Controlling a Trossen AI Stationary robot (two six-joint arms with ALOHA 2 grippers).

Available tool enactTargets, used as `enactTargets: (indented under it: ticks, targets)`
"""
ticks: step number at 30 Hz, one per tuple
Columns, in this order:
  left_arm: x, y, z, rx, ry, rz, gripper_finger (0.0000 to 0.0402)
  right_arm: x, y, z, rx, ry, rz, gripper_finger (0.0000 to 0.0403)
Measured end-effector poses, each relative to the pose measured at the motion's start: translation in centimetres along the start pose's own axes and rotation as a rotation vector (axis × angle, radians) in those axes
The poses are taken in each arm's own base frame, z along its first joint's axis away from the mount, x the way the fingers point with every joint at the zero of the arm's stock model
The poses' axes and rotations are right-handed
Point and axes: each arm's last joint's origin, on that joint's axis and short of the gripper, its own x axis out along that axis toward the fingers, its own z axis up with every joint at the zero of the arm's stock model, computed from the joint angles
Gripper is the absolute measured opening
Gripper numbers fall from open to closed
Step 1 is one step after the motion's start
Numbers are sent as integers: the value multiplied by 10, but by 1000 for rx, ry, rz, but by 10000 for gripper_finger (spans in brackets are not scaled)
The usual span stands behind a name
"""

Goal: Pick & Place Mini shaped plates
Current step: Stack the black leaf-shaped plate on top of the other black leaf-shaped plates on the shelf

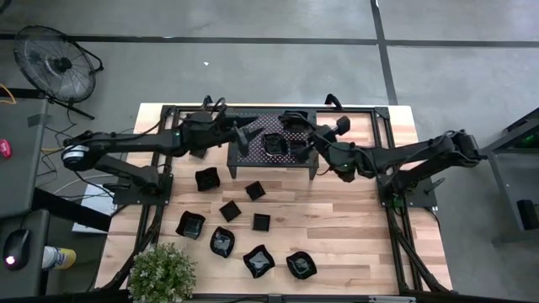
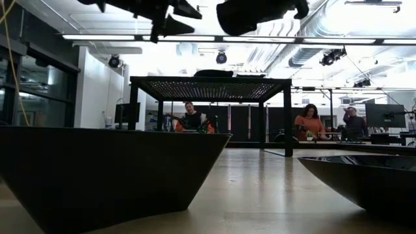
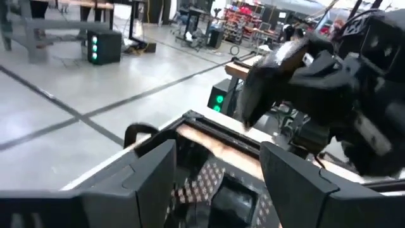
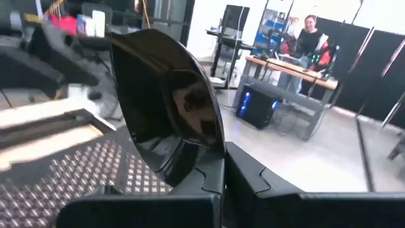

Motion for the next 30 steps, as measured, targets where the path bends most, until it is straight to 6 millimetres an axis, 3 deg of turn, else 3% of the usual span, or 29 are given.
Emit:
enactTargets:
  ticks: [10, 24, 30]
  targets:
    - [21, -7, 4, 14, -12, -52, 225, 13, 10, -5, -36, -21, -53, 0]
    - [23, -6, 7, 13, -60, 18, 225, 26, 4, -1, -30, -51, 20, 0]
    - [23, -5, 7, 13, -64, 37, 225, 30, 11, -5, -27, -62, 52, 0]
